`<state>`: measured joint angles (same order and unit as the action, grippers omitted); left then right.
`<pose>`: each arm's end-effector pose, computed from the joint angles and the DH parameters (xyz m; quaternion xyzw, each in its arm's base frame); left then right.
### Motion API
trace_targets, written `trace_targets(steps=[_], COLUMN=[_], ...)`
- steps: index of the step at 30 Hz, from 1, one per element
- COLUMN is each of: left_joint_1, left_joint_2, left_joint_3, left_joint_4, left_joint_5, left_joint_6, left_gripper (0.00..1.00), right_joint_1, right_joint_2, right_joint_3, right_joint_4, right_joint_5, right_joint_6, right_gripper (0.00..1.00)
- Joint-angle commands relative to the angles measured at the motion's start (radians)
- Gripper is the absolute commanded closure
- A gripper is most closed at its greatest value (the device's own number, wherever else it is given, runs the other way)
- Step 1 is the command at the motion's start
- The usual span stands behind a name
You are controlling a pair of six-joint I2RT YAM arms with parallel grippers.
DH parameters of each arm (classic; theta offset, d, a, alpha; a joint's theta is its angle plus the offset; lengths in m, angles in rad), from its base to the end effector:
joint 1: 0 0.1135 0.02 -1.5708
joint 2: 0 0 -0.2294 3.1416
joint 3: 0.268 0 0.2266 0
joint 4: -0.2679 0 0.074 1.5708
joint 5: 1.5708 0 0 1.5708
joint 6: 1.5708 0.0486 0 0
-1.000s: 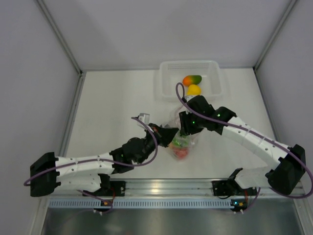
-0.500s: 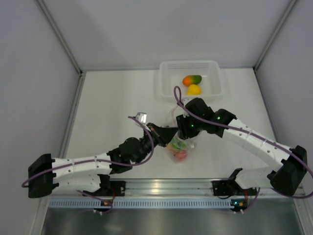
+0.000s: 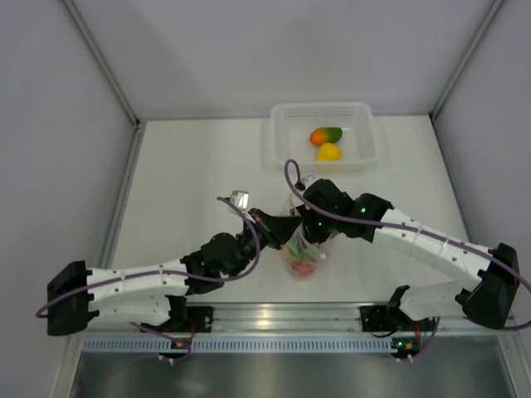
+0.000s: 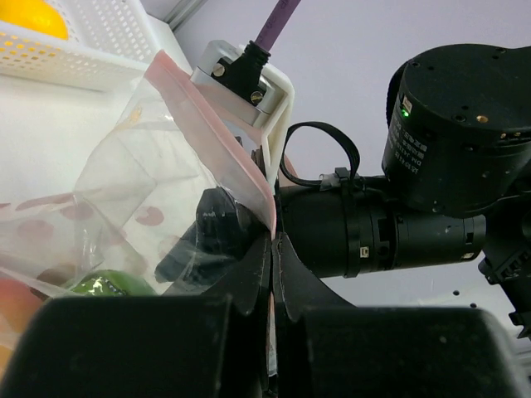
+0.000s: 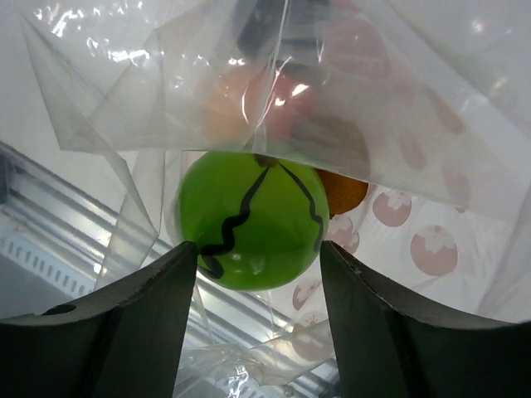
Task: Open the zip-top bag and remove the fake food
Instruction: Adjust the zipper food storage bag at the center of the board.
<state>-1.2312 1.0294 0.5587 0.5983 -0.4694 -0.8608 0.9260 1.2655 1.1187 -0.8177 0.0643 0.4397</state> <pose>0.1007 -0.2191 0.2794 -0.0533 0.6636 -0.5550 0.4988 0.1502 0.1946 0.2590 -0.2203 0.9281 0.1645 0.2509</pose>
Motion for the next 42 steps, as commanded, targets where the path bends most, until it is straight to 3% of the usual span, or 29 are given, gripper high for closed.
trace_targets(steps=[1,3,15,20,30,33,38,40,42], left_joint_1=[0.004,0.004,0.004,0.004,0.004,0.004,0.006,0.006,0.006], left_joint_2=[-0.019,-0.019,-0.025,-0.020,-0.020,-0.022,-0.014,-0.012,-0.012], left_joint_3=[0.007,0.009,0.006,0.001,0.007,0.003,0.000,-0.002,-0.005], left_joint_4=[0.024,0.023,0.006,0.006,0.006,0.005,0.005,0.006,0.005], left_joint_5=[0.000,0.005,-0.021,-0.021,-0.023,-0.028,-0.035,-0.038,-0.046], left_joint_6=[0.014,0.017,0.023,0.023,0.029,0.032,0.032,0.034,0.037], left_gripper=[1.00,1.00,1.00,1.00,1.00,1.00,1.00,1.00,1.00], right_joint_1=[0.048,0.060,0.082,0.089,0.091,0.091,0.091,0.091,0.091], right_joint_2=[0.006,0.021,0.054,0.061,0.058,0.055,0.069,0.067,0.058], right_joint_3=[-0.016,-0.025,-0.094,-0.094,-0.122,-0.114,-0.076,-0.057,-0.045], right_joint_4=[0.002,0.012,0.098,0.091,0.118,0.115,0.082,0.071,0.057], right_joint_5=[0.040,0.035,-0.049,-0.025,0.034,0.049,0.054,0.058,0.066], right_joint_6=[0.025,0.034,0.068,0.065,0.062,0.065,0.067,0.068,0.071], right_gripper=[0.37,0.30,0.23,0.01,0.01,0.08,0.43,0.51,0.52])
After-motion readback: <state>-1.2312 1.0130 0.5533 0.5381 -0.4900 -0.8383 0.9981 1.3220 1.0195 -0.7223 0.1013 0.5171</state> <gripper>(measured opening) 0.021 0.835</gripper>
